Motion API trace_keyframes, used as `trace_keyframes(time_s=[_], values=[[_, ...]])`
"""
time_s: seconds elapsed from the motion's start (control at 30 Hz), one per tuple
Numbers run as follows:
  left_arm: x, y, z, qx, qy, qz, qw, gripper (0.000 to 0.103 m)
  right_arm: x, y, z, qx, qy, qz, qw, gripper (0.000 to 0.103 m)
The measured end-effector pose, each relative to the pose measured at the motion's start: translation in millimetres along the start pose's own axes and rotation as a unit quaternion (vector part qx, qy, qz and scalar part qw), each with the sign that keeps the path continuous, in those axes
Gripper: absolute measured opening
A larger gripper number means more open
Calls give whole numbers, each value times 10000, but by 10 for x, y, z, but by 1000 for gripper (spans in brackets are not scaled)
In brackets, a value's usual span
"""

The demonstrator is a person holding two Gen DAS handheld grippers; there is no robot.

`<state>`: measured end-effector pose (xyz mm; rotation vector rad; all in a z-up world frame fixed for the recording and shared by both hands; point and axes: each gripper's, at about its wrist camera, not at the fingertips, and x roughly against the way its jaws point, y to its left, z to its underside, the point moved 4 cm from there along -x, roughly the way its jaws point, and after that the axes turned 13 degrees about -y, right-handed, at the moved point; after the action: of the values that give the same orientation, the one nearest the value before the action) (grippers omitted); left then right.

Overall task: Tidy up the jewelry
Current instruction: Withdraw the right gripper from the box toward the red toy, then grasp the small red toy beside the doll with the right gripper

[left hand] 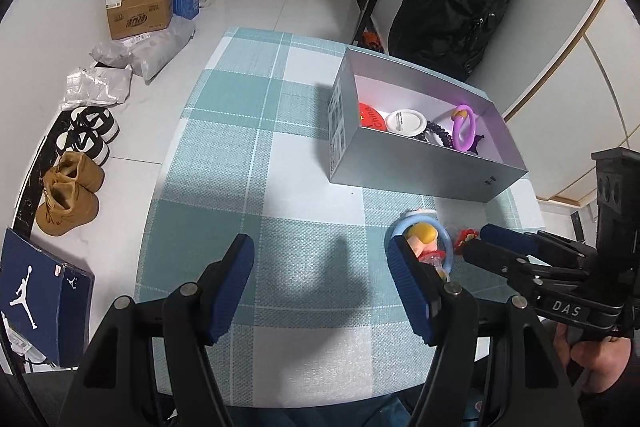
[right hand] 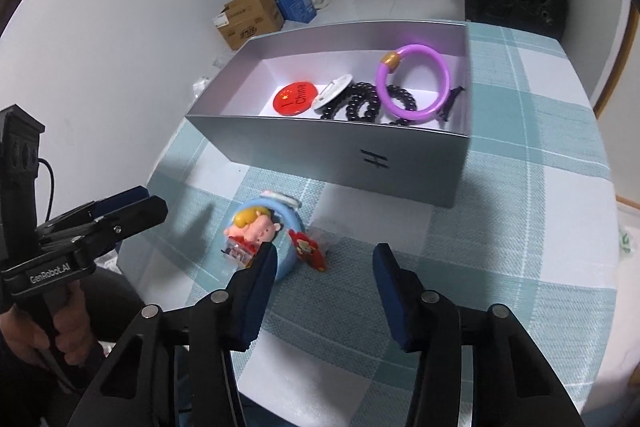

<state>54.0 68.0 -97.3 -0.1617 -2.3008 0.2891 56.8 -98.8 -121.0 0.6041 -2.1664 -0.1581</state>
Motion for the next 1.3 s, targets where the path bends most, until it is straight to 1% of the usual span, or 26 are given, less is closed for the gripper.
trace_keyframes(time_s=[0.03, 0.1, 0.13, 0.2, 0.23, 0.27, 0.57, 0.7, 0.77, 0.93, 1.1, 1.27, 1.3], values=[[3, 4, -3, -11, -9, 2, 10000, 65, -16, 15, 0, 15, 6, -4, 10000, 48], [13, 2, -1, -57, -32, -16, 10000, 65, -45, 28, -2, 34, 11, 15, 10000, 44], [17, -2, 1, -81, -39, -21, 10000, 65, -60, 29, -3, 26, 23, 8, 10000, 39], [23, -12, 2, -112, -46, -13, 9999, 65, -82, 36, -4, -3, 45, 1, 10000, 35], [27, -17, 0, -130, -53, 0, 9999, 65, -91, 41, -5, -13, 47, -37, 10000, 25], [30, -23, -7, -145, -61, 9, 9999, 65, -100, 49, -14, -17, 65, -60, 10000, 18], [49, -49, -18, -262, -124, 60, 9996, 65, -114, 23, -82, -116, 77, -40, 9999, 18], [52, -59, -16, -256, -122, 114, 9995, 65, -60, 4, -80, -159, 26, -56, 9999, 17], [51, -87, -7, -263, -89, 214, 9994, 65, -37, 4, -103, -184, -11, -66, 9998, 17], [55, -220, 25, -275, -27, 679, 9973, 65, 88, -69, -158, -302, -163, -63, 9994, 17], [54, -394, 77, -432, 41, 936, 9947, 64, 229, -181, -226, -525, -376, -20, 9979, 17], [7, -559, 149, -684, 154, 984, 9927, 64, 342, -211, -250, -594, -512, -16, 9969, 17], [-17, -589, 170, -721, 198, 991, 9923, 60, 357, -210, -251, -592, -523, -20, 9969, 17]])
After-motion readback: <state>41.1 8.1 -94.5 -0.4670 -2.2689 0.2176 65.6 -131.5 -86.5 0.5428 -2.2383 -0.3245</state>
